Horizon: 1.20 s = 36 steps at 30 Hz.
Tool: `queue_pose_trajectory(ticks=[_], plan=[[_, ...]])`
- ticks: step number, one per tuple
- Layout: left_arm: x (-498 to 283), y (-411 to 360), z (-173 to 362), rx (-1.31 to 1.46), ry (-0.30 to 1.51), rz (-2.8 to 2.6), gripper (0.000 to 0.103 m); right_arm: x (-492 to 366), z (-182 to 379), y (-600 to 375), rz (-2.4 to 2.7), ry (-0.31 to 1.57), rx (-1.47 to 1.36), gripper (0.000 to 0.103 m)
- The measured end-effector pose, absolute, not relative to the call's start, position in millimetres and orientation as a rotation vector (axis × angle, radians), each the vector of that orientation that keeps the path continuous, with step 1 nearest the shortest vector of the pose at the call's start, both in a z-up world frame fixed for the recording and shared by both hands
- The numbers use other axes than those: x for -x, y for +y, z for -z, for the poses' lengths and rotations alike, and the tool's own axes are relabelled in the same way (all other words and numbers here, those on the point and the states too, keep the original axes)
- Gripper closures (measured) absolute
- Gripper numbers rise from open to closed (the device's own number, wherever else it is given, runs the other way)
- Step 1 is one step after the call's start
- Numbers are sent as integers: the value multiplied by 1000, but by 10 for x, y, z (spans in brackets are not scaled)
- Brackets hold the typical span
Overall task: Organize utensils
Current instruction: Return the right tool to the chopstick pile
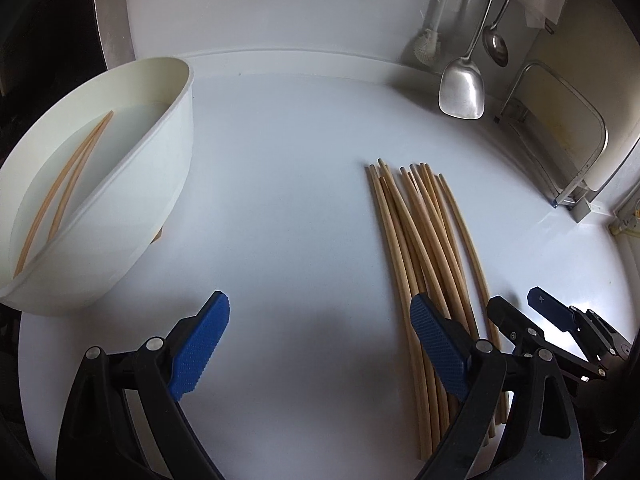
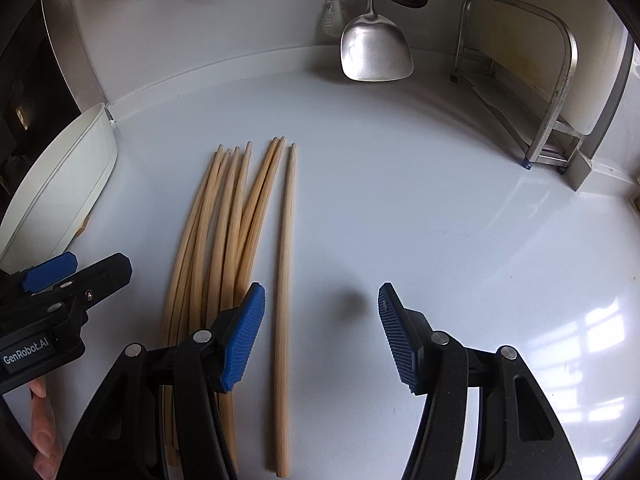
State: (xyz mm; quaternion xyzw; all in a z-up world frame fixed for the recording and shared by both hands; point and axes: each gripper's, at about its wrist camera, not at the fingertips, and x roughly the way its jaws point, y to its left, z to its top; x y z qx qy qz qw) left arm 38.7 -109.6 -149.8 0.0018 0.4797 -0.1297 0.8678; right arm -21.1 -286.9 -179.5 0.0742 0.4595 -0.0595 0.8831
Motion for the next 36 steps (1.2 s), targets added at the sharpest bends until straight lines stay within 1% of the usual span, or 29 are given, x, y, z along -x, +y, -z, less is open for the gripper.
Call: queue_pose_trajectory(ticks=[8, 15, 28, 36], plan=[[-400, -1221, 1610, -27, 1024, 283, 13, 184, 1880, -2843, 119, 957, -87, 46], [-391, -1332, 1716, -77, 1032, 279, 12, 222, 1891, -2933, 141, 941, -95, 46], [-364, -1213, 1721, -88, 1028, 254, 10, 224, 1897, -2948, 143, 942, -99, 46], [-395, -1098, 1729, -82, 1025, 219, 7, 220, 1888, -2966, 153, 942, -93, 46]])
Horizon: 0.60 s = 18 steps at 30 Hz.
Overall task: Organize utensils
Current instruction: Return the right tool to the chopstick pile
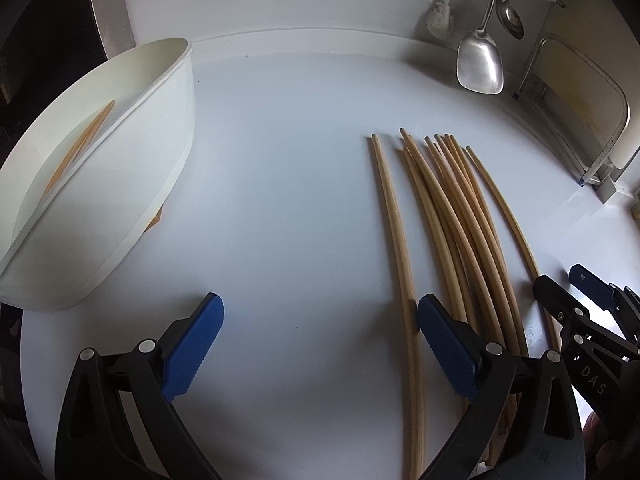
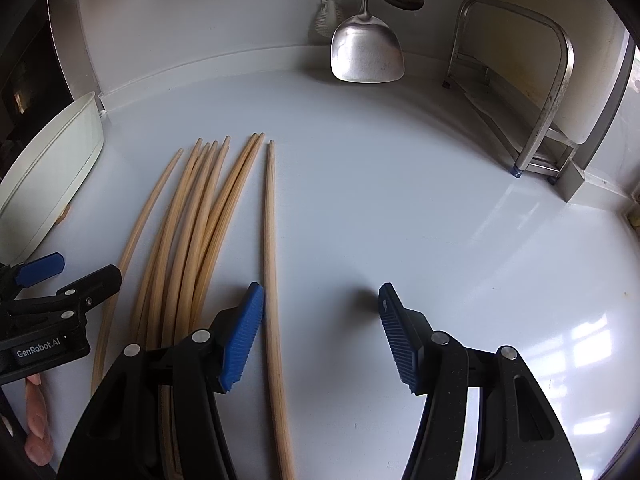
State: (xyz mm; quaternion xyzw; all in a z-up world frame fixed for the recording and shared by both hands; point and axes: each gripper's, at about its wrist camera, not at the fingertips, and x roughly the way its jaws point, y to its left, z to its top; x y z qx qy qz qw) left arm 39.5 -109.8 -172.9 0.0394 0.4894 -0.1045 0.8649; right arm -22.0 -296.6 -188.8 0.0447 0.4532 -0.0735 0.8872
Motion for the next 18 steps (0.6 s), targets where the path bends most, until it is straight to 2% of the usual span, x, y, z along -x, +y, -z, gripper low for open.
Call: queue_pose_trajectory(ticks=[18], plan=[[-469, -1084, 1674, -109, 997, 171, 8, 208, 1885, -3033, 157, 930, -73, 46]])
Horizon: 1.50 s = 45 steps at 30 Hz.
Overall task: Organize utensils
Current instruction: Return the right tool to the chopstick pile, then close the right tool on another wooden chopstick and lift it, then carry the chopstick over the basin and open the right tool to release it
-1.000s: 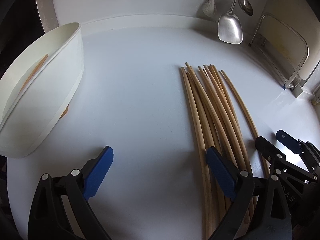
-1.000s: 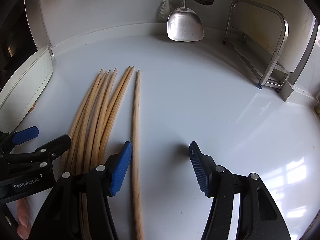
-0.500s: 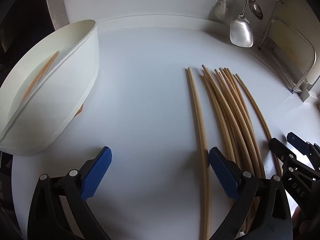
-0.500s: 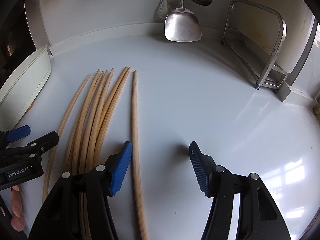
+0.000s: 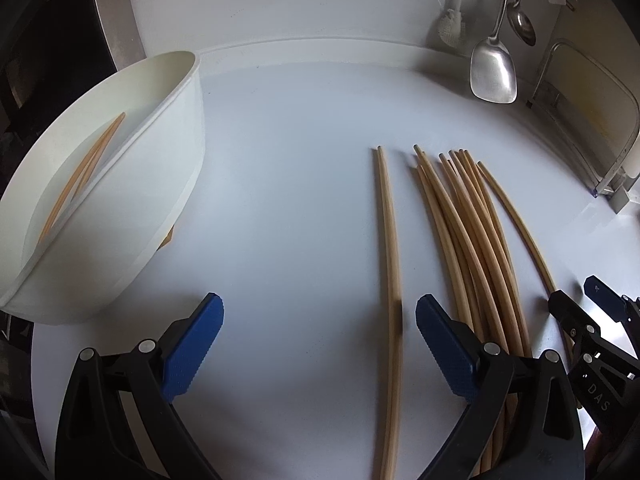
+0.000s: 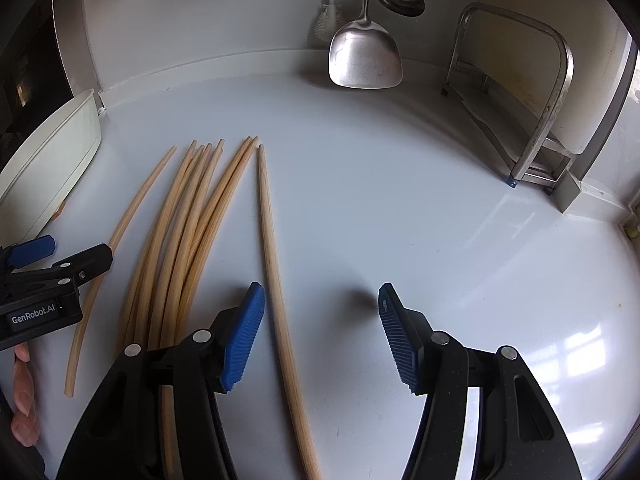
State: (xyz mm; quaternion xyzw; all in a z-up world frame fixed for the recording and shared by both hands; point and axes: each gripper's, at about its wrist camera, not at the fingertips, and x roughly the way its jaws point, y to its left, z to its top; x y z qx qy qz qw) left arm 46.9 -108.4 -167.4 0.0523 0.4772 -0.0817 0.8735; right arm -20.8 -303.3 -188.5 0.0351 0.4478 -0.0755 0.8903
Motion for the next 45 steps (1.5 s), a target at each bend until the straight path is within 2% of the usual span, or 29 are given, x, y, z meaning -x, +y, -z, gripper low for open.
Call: queue_pose_trajectory(ticks=[5, 7, 10, 12, 14, 16, 17, 18, 19, 20, 21, 34, 45], plan=[[-490, -1139, 1725, -124, 1005, 173, 8, 203, 1896, -3033, 140, 918, -77, 46], [-484, -1131, 1723, -111, 1004, 187, 14, 196, 1895, -3012, 126, 916, -65, 47], [-460, -1167, 1709, -114, 996, 209, 24, 239, 1896, -2961, 96, 912, -53, 61], [-427, -1178, 1703, -118, 982, 224, 28, 271, 1891, -2917, 77, 914, -35, 73], [-395, -1181, 1700, -119, 969, 232, 35, 292, 1886, -2881, 60, 920, -15, 80], [-370, -1194, 1682, -123, 958, 242, 54, 306, 1883, -2860, 51, 920, -5, 84], [-365, -1205, 1673, -124, 957, 245, 59, 311, 1883, -2853, 47, 919, -3, 89], [-367, -1210, 1662, -119, 960, 254, 71, 311, 1883, -2843, 47, 920, 2, 96], [-370, -1216, 1657, -113, 964, 256, 85, 302, 1882, -2830, 51, 921, 10, 96], [-377, -1218, 1652, -106, 969, 259, 94, 300, 1882, -2818, 54, 923, 16, 97], [-391, -1217, 1646, -97, 976, 264, 96, 298, 1880, -2813, 55, 925, 17, 97], [-363, -1135, 1500, -28, 1032, 331, 96, 325, 1769, -2897, 61, 934, -115, 97], [-419, -837, 719, -5, 951, 372, 96, 304, 1113, -2682, 60, 878, -152, 97]])
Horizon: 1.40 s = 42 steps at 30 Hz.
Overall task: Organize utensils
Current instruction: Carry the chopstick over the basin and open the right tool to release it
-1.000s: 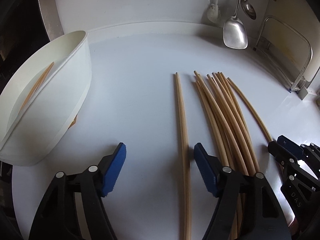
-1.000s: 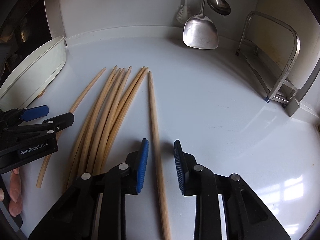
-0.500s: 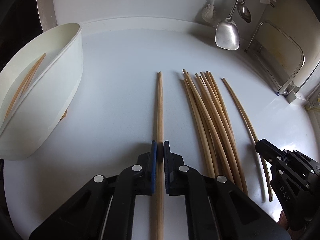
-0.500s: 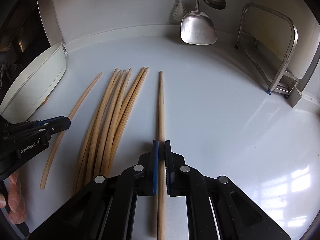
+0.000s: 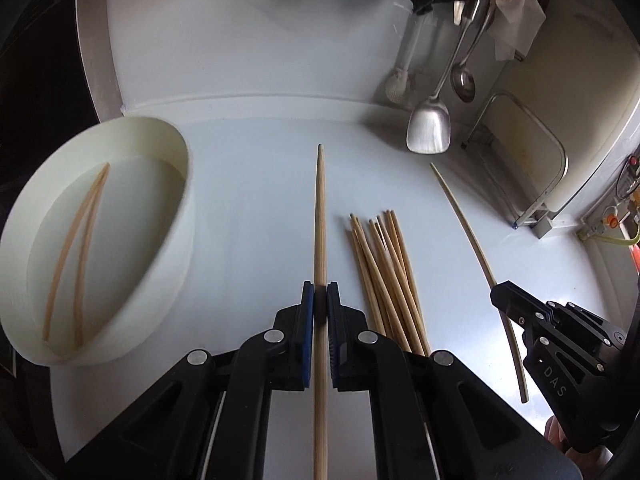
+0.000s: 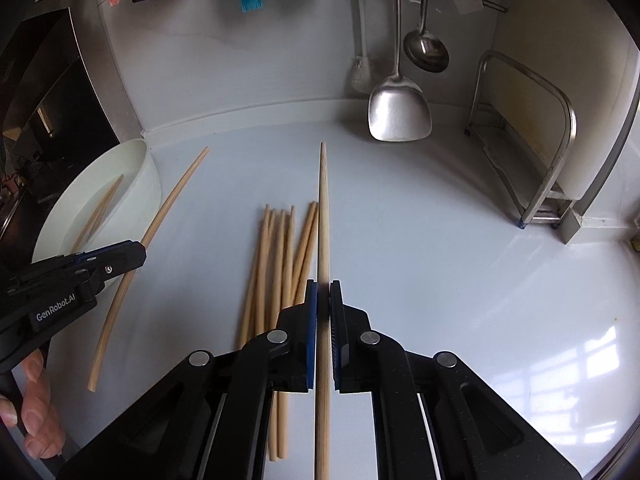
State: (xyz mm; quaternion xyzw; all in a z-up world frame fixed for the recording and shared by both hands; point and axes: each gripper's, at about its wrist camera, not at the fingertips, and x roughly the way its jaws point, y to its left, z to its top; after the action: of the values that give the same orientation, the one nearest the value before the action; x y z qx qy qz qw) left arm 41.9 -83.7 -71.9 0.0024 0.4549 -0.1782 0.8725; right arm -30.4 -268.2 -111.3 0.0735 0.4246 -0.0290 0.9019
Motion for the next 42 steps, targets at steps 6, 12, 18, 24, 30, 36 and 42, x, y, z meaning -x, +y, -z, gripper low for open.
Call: queue_pose_trajectory(ticks=[6, 12, 18, 24, 30, 36, 42], plan=[[-584, -223, 308, -10, 905, 294, 96, 85, 802, -2227, -12, 856, -203, 97], [-823, 609, 323, -2, 923, 159, 96, -324, 655, -1420, -153, 845, -179, 97], [-1068, 1217, 535, 4, 967, 102, 96, -793, 682, -593, -235, 886, -112, 97], [-1300, 1472, 747, 5, 1018, 131, 96, -1192, 853, -163, -236, 966, -117, 97], [-1516, 1493, 903, -11, 1050, 182, 96, -1424, 1103, -10, -195, 1067, -130, 97], [-1682, 1458, 1053, -28, 1083, 208, 96, -1544, 1283, 28, -162, 1118, -132, 97], [-1829, 1409, 1135, -39, 1097, 212, 96, -1633, 1362, 28, -149, 1148, -134, 97]])
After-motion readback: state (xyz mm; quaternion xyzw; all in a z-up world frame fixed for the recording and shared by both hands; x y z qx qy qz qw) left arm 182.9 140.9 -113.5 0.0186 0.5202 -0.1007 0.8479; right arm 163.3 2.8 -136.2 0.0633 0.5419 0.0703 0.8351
